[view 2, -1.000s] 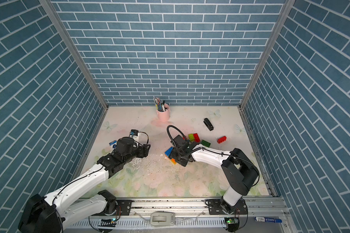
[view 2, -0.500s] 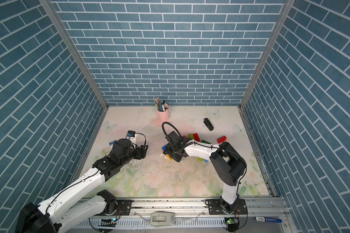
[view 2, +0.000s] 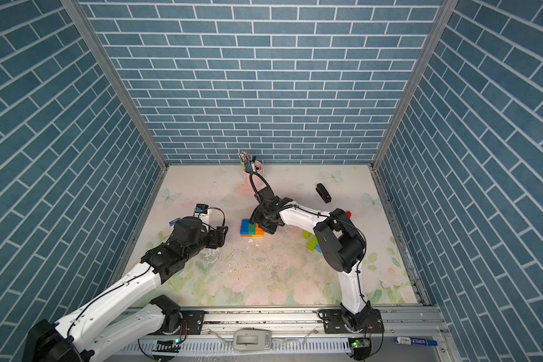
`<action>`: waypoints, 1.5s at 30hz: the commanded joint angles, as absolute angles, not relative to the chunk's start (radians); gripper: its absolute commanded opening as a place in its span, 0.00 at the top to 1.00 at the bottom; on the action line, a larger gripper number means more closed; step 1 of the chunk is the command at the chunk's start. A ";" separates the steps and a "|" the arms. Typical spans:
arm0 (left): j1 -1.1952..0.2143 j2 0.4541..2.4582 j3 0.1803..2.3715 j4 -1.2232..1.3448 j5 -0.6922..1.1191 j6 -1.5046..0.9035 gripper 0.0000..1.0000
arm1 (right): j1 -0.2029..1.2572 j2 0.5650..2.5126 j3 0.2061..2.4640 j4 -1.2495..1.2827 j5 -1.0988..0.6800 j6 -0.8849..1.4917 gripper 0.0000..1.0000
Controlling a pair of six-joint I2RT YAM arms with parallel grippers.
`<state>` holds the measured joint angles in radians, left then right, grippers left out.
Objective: Assemble a rectangle with lego
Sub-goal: Move the lego brick at the center of the board.
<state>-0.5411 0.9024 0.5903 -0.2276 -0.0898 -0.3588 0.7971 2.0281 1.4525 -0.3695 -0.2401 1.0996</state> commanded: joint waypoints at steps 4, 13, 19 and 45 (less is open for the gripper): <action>-0.537 0.882 0.582 -0.264 -0.124 -0.359 0.24 | 0.814 2.075 1.510 -0.362 -0.291 1.093 0.31; -0.534 0.868 0.593 -0.283 -0.153 -0.367 0.24 | 0.854 2.142 1.585 -0.342 -0.321 1.119 0.31; -0.528 0.853 0.594 -0.293 -0.157 -0.360 0.24 | 0.885 2.214 1.669 -0.351 -0.320 1.121 0.32; -0.485 0.782 0.738 -0.358 -0.139 -0.322 0.01 | 0.761 1.833 1.461 -0.468 -0.297 0.847 0.26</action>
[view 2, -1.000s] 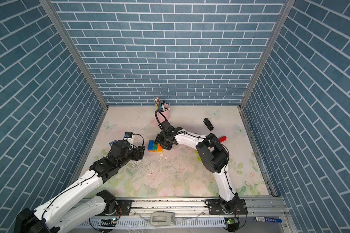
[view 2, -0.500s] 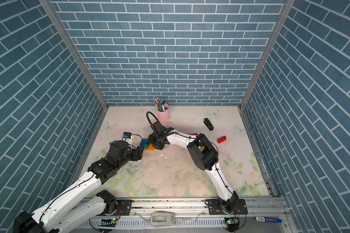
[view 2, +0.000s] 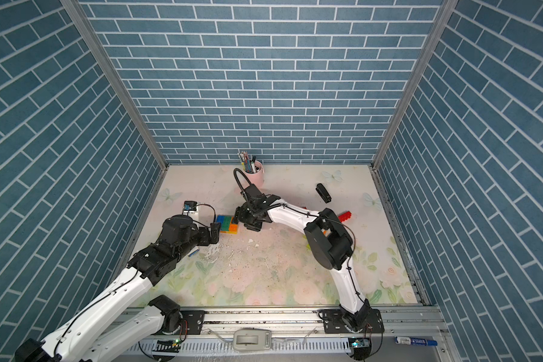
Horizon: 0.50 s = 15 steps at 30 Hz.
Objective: Assemble a rectangle with lego
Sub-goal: Move the lego brick at the center of the board.
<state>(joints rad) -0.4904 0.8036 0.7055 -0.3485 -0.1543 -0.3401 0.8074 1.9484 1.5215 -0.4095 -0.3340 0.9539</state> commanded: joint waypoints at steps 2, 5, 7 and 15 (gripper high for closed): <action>-0.482 0.774 0.722 -0.287 -0.079 -0.286 0.01 | 0.720 1.764 1.407 -0.567 -0.208 0.753 0.28; -0.486 0.878 0.759 -0.258 0.024 -0.272 0.01 | 0.675 1.735 1.413 -0.785 0.046 0.567 0.39; -0.540 0.992 0.800 -0.267 0.045 -0.279 0.01 | 0.666 1.750 1.435 -0.867 0.162 0.478 0.43; -0.866 1.326 0.865 -0.227 -0.146 -0.198 0.01 | 0.644 1.916 1.550 -0.878 0.179 0.353 0.47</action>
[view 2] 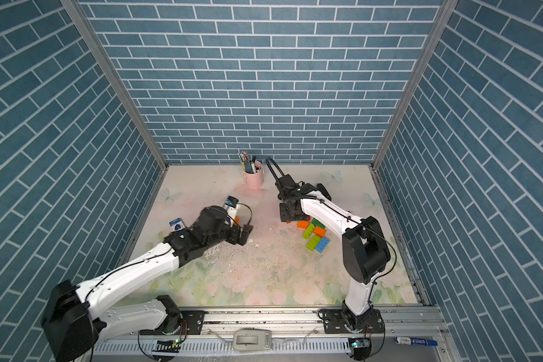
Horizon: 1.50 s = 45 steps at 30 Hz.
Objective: Assemble a rectangle with lego
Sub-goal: Move the lego brick at the center of the board.
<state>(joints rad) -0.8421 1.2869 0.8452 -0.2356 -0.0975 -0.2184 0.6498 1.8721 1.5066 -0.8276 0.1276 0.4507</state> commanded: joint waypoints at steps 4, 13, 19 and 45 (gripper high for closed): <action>-0.870 1.340 0.821 -0.172 -0.123 -0.241 0.01 | 0.642 1.998 1.603 -0.860 0.144 0.338 0.47; -0.833 1.295 0.783 -0.195 -0.133 -0.242 0.01 | 0.618 2.147 1.706 -0.843 0.135 0.306 0.46; -0.808 1.264 0.765 -0.191 -0.129 -0.258 0.01 | 0.617 2.181 1.722 -0.834 0.133 0.290 0.64; -0.595 1.023 0.635 -0.222 -0.135 -0.362 0.06 | 1.043 2.094 1.501 -1.085 0.475 0.387 0.57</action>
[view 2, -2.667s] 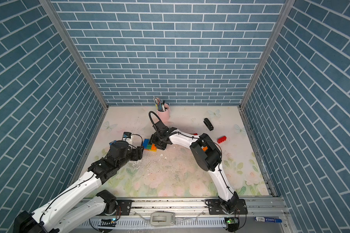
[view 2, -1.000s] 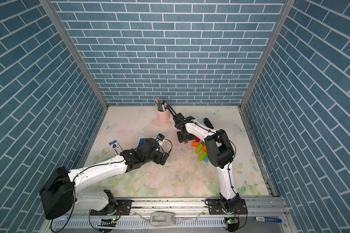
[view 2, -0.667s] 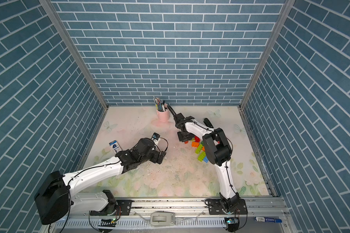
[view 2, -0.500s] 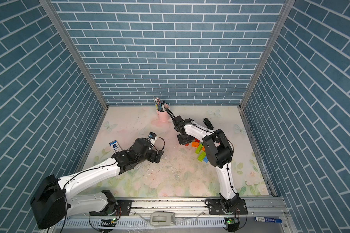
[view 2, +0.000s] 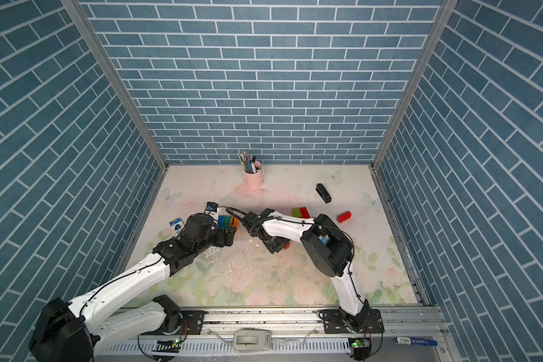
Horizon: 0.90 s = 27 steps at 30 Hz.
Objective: Assemble a rectangle with lego
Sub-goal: Move the lego brick at the center of the board.
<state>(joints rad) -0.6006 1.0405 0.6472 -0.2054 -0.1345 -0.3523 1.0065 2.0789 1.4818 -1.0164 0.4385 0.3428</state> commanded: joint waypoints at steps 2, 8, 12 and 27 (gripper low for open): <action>-0.595 1.014 0.630 -0.227 -0.141 -0.363 0.06 | 1.066 2.102 1.518 -1.099 0.462 0.396 0.56; -0.595 0.978 0.631 -0.269 -0.168 -0.364 0.06 | 1.126 2.154 1.598 -1.144 0.456 0.431 0.55; -0.590 0.918 0.630 -0.322 -0.235 -0.375 0.06 | 1.157 2.180 1.658 -1.144 0.403 0.450 0.55; -0.510 0.775 0.752 -0.622 -0.340 -0.491 0.10 | 0.978 1.814 1.516 -1.007 0.111 0.545 0.49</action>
